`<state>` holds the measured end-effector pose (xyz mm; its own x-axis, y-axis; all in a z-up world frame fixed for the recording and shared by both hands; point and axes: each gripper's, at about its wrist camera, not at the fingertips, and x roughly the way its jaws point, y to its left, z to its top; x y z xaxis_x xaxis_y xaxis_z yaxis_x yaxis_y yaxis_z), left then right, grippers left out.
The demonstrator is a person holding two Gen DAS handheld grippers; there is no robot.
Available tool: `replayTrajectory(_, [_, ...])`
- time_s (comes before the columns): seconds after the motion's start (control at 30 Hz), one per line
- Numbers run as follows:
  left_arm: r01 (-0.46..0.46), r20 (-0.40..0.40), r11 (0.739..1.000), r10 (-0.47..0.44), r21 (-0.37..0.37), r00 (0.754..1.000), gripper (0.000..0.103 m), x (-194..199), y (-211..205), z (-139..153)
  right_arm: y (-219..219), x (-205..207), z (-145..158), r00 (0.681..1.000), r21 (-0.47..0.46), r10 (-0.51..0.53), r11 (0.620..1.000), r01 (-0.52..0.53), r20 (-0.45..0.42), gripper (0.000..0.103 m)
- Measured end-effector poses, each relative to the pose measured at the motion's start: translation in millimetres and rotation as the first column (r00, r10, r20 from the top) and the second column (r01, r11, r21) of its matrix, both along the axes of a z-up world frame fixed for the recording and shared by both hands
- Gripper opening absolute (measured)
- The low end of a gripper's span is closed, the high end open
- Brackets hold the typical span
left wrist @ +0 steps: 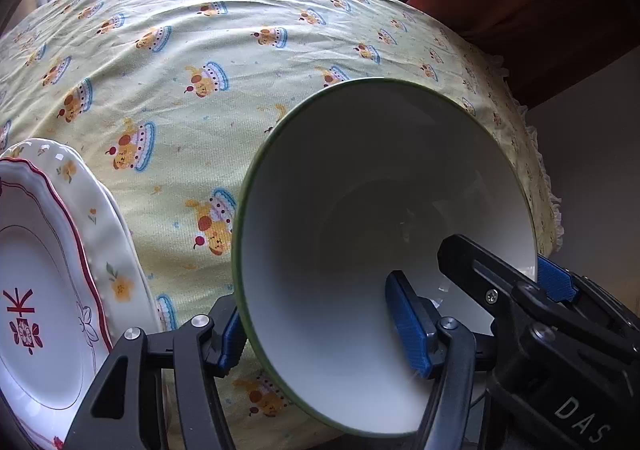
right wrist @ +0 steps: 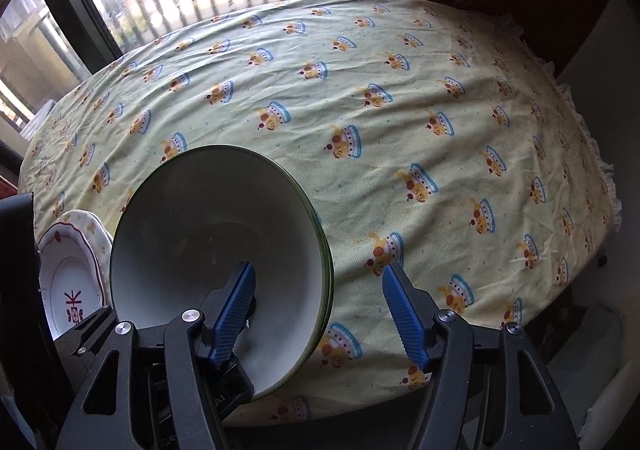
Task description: Organize plates and bowls
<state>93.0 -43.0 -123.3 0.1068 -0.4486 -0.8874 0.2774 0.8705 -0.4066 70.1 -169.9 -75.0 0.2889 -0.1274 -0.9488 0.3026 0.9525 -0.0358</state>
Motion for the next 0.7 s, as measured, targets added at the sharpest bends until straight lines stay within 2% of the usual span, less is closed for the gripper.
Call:
replayTrajectory(0.17, [-0.027, -0.009, 1.000, 0.027, 0.012, 1.000, 0.065, 2, 0, 1, -5, 1, -2, 1.000, 0.037, 0.012, 0.999, -0.013, 0.017, 0.069])
replayTrajectory(0.33, [-0.075, 0.023, 0.994, 0.073, 0.082, 0.997, 0.062, 7, -7, 5, -17, 8, -9, 0.999, 0.121, 0.037, 0.992, -0.040, 0.027, 0.069])
replayTrajectory(0.53, [-0.131, 0.056, 0.979, 0.124, 0.156, 0.991, 0.064, 7, -20, 7, -34, 21, -26, 0.996, 0.261, 0.090, 0.961, -0.093, 0.022, 0.058])
replayTrajectory(0.7, [-0.182, 0.080, 0.961, 0.169, 0.207, 0.982, 0.064, 9, -22, 8, -51, 32, -44, 0.994, 0.396, 0.111, 0.913, -0.101, -0.001, 0.057])
